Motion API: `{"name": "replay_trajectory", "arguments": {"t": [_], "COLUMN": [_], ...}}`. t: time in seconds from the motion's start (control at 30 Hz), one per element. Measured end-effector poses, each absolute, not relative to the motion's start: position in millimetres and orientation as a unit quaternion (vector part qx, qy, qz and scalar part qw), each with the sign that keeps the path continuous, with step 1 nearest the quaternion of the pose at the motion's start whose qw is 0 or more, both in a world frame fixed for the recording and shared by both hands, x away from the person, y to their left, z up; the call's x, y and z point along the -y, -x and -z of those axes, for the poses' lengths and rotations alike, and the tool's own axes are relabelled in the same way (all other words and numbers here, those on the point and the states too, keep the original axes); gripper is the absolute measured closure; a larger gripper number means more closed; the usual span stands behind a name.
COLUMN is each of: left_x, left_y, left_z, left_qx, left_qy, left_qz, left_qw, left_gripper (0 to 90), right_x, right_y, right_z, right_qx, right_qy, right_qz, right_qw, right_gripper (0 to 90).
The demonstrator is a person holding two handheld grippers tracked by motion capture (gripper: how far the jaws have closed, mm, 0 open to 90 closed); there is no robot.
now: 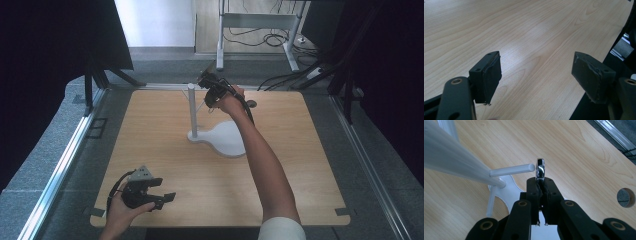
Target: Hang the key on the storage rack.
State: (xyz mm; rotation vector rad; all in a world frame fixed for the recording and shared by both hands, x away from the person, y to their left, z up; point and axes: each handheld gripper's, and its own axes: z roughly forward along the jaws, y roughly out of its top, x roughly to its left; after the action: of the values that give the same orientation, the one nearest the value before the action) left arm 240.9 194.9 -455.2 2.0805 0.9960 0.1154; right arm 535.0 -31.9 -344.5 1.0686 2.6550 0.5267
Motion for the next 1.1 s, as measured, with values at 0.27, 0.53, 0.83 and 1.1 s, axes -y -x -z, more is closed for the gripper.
{"name": "replay_trajectory", "arguments": {"t": [0.27,0.53,0.83,1.1], "left_x": [-193.1,-196.8,-196.8,-196.9], "left_y": [-240.6,-241.3,-241.6,-242.1], "left_z": [455.4,455.0,455.4,456.0], "left_qx": [-0.392,-0.395,-0.393,-0.395], "left_qy": [-0.825,-0.823,-0.826,-0.827], "left_qz": [-0.045,-0.045,-0.045,-0.048], "left_qw": [0.404,0.405,0.402,0.399], "left_gripper": [24.3,24.2,24.1,24.1], "right_x": [28.5,23.5,28.3,50.9], "right_y": [-531.3,-526.3,-508.9,-489.6], "right_z": [344.2,345.6,340.8,339.0], "right_qx": [-0.906,-0.907,-0.906,-0.896], "right_qy": [-0.363,-0.362,-0.356,-0.356], "right_qz": [-0.182,-0.181,-0.192,-0.239], "right_qw": [0.117,0.118,0.124,0.113], "right_gripper": [84.7,84.0,70.0,62.9]}}
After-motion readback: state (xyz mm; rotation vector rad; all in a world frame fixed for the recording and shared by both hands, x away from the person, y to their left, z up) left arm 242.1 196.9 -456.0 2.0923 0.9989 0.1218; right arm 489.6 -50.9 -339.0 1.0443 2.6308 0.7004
